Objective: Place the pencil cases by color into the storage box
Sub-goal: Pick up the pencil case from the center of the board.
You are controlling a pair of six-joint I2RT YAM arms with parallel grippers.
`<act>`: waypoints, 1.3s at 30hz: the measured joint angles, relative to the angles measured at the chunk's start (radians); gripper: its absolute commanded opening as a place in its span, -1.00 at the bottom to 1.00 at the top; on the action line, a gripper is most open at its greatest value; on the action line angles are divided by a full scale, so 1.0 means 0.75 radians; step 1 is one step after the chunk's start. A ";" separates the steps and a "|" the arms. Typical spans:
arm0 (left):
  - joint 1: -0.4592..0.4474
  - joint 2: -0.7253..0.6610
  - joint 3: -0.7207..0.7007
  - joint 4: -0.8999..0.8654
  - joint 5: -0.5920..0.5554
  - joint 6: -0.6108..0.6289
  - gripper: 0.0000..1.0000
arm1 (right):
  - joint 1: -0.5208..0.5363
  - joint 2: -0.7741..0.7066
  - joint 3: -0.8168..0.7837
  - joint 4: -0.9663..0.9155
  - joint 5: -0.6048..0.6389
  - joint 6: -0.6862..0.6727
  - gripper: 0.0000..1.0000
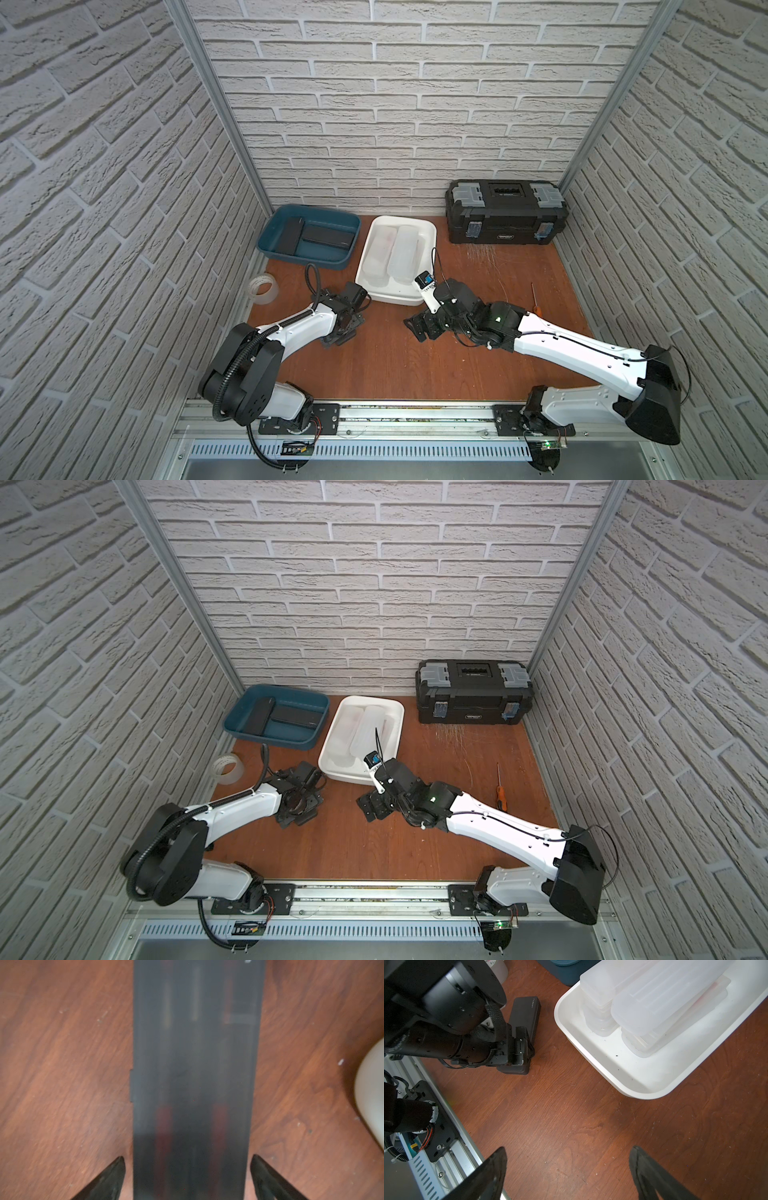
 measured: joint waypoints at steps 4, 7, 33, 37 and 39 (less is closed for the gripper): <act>0.016 0.024 0.010 0.005 0.030 0.027 0.78 | -0.002 -0.028 -0.019 0.008 0.001 0.000 0.85; 0.022 0.044 0.019 0.007 0.045 0.046 0.76 | -0.003 -0.039 -0.023 0.009 0.001 0.000 0.85; 0.035 -0.293 0.025 -0.202 0.102 0.169 0.29 | -0.005 -0.041 -0.043 0.025 0.000 -0.003 0.83; 0.033 -0.407 0.089 -0.351 0.102 0.203 0.29 | -0.005 -0.041 -0.043 0.024 0.001 -0.016 0.82; 0.033 -0.431 0.154 -0.423 0.098 0.228 0.29 | -0.005 -0.041 -0.042 0.024 0.001 -0.023 0.82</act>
